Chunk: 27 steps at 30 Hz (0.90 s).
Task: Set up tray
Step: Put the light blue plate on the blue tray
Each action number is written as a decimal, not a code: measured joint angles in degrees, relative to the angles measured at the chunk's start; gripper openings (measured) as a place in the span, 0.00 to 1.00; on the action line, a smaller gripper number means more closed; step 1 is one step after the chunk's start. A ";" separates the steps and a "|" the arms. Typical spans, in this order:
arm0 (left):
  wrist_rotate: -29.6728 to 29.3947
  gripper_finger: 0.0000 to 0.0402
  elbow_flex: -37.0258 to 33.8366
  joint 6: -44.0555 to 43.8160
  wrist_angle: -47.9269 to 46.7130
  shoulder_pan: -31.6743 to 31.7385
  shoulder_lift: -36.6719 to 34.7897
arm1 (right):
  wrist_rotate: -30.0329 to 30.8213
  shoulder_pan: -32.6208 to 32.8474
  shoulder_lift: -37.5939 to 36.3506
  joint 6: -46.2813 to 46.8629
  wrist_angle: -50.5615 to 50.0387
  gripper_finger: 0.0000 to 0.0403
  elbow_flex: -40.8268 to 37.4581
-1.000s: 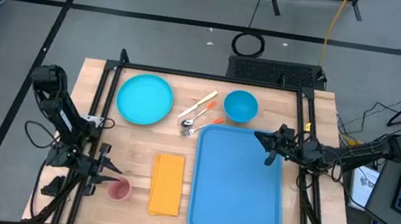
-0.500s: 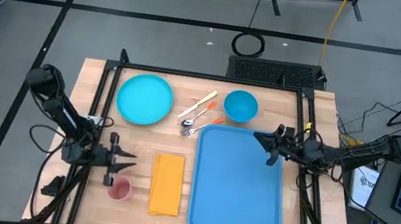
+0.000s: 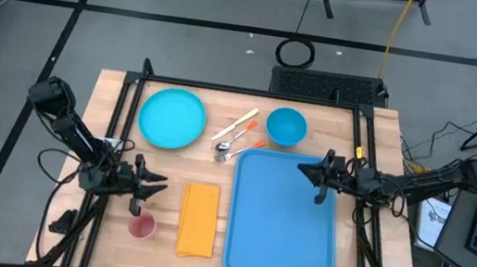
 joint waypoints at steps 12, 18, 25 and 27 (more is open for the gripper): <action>-0.09 0.28 0.00 -0.07 -0.51 3.05 0.00 | -9.76 0.00 14.99 -10.17 2.21 0.06 5.18; -0.10 0.28 0.00 -2.56 -0.60 3.03 0.00 | -6.09 0.00 27.48 -12.95 11.67 0.10 6.82; -4.55 0.28 0.00 -5.81 -0.36 5.93 0.00 | -9.37 -0.02 34.57 -17.27 21.20 0.15 6.96; -3.61 0.28 0.00 -6.52 -0.39 8.01 0.00 | -10.59 0.02 34.71 -17.71 23.00 0.16 6.99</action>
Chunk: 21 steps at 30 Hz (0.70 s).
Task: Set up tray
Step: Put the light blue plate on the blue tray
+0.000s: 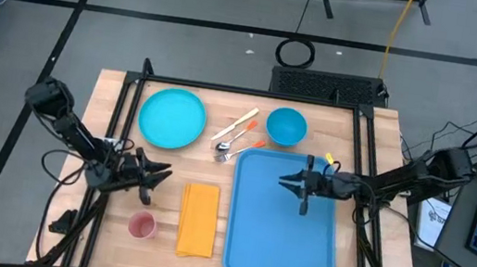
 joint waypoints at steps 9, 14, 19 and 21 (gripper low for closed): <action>10.80 0.28 1.36 -4.39 -6.19 10.97 0.00 | -0.22 -0.02 -0.13 0.95 4.49 0.15 0.07; 21.22 0.28 7.68 -11.22 -23.69 19.70 -0.05 | -1.51 -0.04 -0.13 1.71 5.22 0.15 0.07; 29.20 0.28 19.66 -20.29 -58.44 27.76 -1.76 | -1.62 -0.02 -0.13 2.37 5.24 0.15 0.09; 30.10 0.28 25.03 -21.74 -72.91 30.32 -2.60 | -1.64 -0.02 -0.13 4.18 4.74 0.15 0.09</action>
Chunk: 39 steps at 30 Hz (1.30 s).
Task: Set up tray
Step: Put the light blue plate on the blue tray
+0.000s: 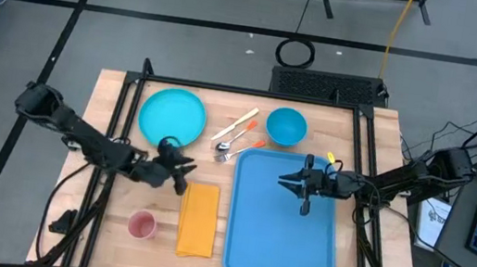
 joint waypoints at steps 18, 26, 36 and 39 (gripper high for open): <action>22.58 0.28 17.48 4.17 -39.82 23.56 -0.83 | 0.12 2.25 0.00 2.21 -1.67 0.15 0.00; 26.65 0.32 17.48 8.45 -39.65 27.10 -0.63 | 0.16 2.25 0.00 2.21 -1.69 0.15 0.00; 28.89 0.60 17.05 8.65 -37.33 26.95 1.36 | 0.19 2.25 0.00 2.21 -1.73 0.15 0.00; 27.45 0.62 17.03 9.88 -37.40 27.01 3.65 | 0.21 2.25 0.00 2.21 -1.78 0.15 0.00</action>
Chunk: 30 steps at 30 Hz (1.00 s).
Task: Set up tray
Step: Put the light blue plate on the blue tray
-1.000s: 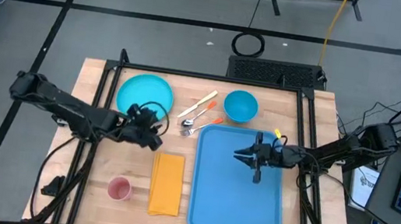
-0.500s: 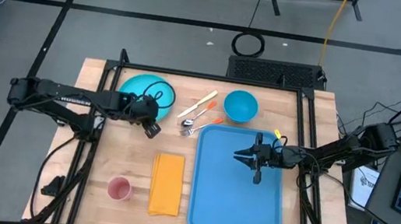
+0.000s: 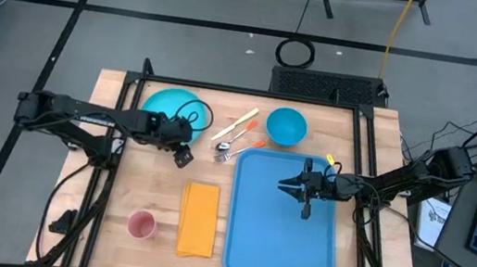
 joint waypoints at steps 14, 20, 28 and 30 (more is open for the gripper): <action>-2.71 0.63 -0.02 2.24 0.98 1.75 6.87 | 0.20 0.00 0.00 0.00 -0.35 0.15 0.00; -3.04 0.63 -0.04 3.29 1.06 2.81 9.38 | 0.20 0.00 0.00 0.01 -0.35 0.15 0.00; -2.88 0.58 -0.05 3.94 1.98 4.61 10.29 | 0.20 0.00 0.00 0.01 -0.39 0.15 0.00; -2.62 0.54 -0.07 4.35 1.97 4.89 10.29 | 0.21 0.00 0.00 0.01 -0.39 0.15 0.00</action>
